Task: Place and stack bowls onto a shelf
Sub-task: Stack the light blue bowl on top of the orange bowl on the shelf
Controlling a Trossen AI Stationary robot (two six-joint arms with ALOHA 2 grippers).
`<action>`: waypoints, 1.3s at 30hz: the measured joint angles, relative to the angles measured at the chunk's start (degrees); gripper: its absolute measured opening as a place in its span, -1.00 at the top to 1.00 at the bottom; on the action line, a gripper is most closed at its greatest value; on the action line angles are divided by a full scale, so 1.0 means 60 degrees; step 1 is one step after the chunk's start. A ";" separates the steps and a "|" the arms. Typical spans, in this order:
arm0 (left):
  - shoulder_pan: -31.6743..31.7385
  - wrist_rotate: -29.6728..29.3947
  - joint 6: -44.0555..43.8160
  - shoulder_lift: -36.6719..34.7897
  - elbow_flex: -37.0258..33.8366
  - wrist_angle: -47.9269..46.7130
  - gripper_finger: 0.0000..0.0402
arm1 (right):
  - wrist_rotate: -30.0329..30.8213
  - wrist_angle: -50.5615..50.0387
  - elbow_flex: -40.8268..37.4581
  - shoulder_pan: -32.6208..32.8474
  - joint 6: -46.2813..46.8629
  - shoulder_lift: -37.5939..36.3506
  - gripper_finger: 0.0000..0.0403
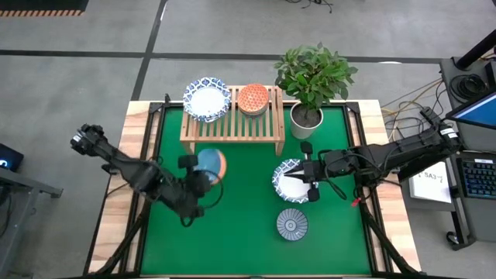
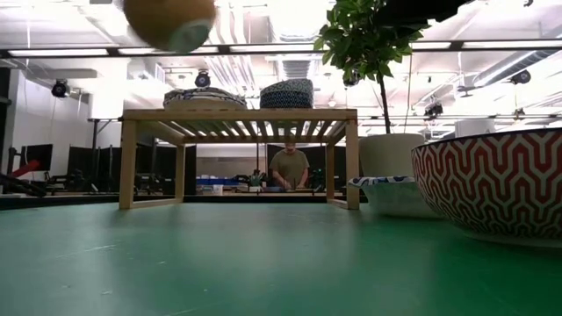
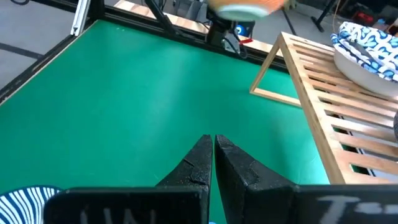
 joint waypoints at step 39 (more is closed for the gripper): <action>0.8951 0.5139 1.0483 0.2652 0.1108 0.5426 0.96 | 0.0123 0.0005 0.0004 -0.0069 0.0462 0.0029 0.96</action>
